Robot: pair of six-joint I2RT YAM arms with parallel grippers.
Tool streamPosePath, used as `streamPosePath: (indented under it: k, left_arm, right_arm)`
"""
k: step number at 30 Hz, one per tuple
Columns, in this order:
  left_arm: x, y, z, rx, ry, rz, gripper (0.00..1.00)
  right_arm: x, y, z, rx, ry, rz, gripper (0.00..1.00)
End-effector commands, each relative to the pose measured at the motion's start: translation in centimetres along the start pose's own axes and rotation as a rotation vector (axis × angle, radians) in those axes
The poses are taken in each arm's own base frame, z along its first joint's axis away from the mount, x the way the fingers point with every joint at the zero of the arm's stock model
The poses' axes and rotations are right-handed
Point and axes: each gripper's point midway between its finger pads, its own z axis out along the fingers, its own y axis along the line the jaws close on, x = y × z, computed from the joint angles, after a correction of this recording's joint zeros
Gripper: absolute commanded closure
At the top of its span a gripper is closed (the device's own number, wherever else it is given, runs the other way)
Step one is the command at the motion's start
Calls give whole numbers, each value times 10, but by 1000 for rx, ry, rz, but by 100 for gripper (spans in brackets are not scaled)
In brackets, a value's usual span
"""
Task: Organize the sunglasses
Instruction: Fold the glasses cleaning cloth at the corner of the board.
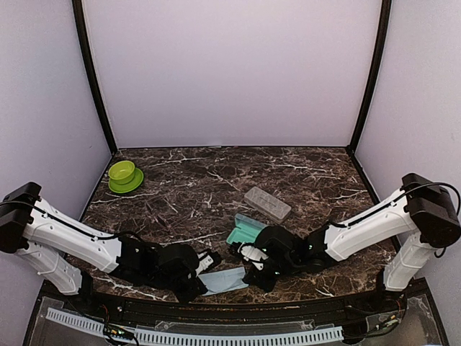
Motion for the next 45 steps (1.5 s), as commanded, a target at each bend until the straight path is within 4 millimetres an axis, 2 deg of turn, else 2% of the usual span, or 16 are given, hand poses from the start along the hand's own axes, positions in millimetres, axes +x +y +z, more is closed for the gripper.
streamPosePath:
  k: [1,6,8,12,15,19,25,26,30,41,45]
  left_arm:
    - [-10,-10,-9,24,-27,3,84]
    - [-8,-14,-13,40,-24,9,70]
    - [-9,-15,-16,49,-33,8,64]
    - [-16,-16,-28,63,-90,-3,51]
    - [-21,-6,-32,44,-110,-37,47]
    - [-22,13,-30,36,-90,-118,47]
    - [-23,34,-26,43,-67,-193,51]
    - [-22,37,-25,44,-60,-196,52]
    - [-20,40,-20,54,-32,-199,55]
    - [-16,45,-7,89,16,-211,54]
    - [-14,45,-3,98,32,-213,61]
  right_arm:
    - [-6,8,-8,-10,-36,2,85]
    - [1,10,-8,1,-17,5,81]
    - [-5,12,-18,-7,-48,13,77]
    - [-4,11,-29,-2,-74,43,68]
    - [-11,6,-36,1,-113,71,60]
    - [-19,-6,-35,6,-111,118,57]
    - [-28,-22,-21,16,-57,127,58]
    - [-24,-26,-15,20,-31,128,58]
    - [-24,-30,-6,12,15,112,60]
    - [-20,-31,6,-36,53,104,65]
    - [-17,-31,12,-54,65,103,71]
